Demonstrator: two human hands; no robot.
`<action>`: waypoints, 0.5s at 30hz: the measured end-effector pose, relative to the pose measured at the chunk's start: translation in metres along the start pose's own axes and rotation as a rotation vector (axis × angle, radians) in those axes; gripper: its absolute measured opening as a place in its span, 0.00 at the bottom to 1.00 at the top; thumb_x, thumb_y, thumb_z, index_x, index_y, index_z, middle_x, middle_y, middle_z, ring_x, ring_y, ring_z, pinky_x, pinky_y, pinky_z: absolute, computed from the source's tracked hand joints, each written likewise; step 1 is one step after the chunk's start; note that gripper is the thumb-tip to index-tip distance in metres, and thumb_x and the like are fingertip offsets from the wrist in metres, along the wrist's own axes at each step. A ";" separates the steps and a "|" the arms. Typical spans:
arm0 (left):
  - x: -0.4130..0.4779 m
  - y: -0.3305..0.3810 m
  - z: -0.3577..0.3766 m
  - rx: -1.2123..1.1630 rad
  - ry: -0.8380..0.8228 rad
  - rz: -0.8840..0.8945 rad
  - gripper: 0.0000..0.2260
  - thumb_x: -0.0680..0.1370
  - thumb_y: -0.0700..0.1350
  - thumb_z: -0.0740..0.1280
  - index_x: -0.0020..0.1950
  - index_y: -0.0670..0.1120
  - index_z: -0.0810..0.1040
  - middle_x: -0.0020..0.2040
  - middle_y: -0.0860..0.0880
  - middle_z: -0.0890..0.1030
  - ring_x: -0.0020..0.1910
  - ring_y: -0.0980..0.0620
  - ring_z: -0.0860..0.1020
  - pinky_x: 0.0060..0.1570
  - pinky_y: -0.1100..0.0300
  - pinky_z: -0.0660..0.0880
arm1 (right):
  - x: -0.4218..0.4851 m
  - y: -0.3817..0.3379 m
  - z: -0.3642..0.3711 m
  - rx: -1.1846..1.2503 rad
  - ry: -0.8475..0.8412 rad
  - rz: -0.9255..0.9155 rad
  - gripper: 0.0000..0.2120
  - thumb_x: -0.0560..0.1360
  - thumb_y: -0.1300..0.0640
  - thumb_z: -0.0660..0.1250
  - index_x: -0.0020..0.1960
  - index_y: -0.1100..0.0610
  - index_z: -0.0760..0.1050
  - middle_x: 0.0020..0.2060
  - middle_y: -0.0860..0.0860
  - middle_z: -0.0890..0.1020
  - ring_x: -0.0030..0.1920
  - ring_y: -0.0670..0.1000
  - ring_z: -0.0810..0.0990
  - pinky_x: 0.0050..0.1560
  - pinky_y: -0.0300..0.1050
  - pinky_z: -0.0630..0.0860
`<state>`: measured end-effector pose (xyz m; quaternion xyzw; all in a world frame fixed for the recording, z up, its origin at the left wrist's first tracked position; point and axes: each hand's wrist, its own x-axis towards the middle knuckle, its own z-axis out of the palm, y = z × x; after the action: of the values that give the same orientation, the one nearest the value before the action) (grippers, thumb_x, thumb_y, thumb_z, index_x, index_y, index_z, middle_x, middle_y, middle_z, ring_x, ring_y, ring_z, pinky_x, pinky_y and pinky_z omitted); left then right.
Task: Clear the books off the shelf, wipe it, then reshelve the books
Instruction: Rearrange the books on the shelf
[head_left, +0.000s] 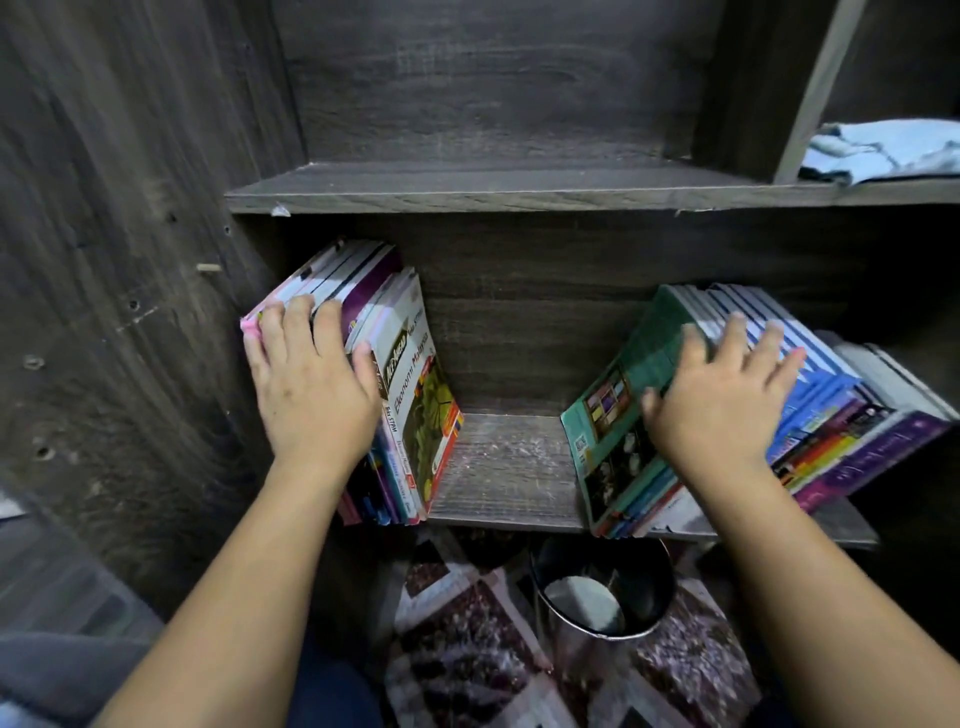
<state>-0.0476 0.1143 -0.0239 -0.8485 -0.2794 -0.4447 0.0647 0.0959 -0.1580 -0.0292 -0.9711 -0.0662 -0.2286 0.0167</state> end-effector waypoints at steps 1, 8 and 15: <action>0.000 0.000 -0.001 -0.007 0.003 0.003 0.19 0.77 0.48 0.64 0.66 0.41 0.70 0.65 0.40 0.70 0.70 0.37 0.63 0.72 0.41 0.53 | 0.002 0.007 0.000 -0.025 -0.028 0.062 0.37 0.73 0.42 0.67 0.74 0.58 0.60 0.75 0.63 0.58 0.75 0.68 0.50 0.73 0.64 0.45; 0.000 0.004 0.001 -0.013 0.027 -0.038 0.19 0.76 0.46 0.64 0.66 0.41 0.70 0.66 0.40 0.70 0.71 0.37 0.62 0.73 0.41 0.53 | 0.000 0.011 0.011 -0.054 0.028 0.057 0.32 0.77 0.49 0.63 0.74 0.63 0.60 0.71 0.59 0.67 0.74 0.59 0.59 0.74 0.62 0.50; 0.000 0.005 0.004 -0.014 0.032 -0.032 0.20 0.77 0.47 0.62 0.66 0.41 0.70 0.66 0.40 0.70 0.70 0.38 0.62 0.72 0.40 0.53 | -0.001 -0.007 0.015 0.131 0.218 -0.061 0.22 0.69 0.60 0.74 0.59 0.66 0.72 0.52 0.61 0.76 0.52 0.61 0.73 0.54 0.54 0.72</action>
<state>-0.0424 0.1111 -0.0257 -0.8371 -0.2891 -0.4611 0.0562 0.1002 -0.1501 -0.0428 -0.9349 -0.1085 -0.3282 0.0803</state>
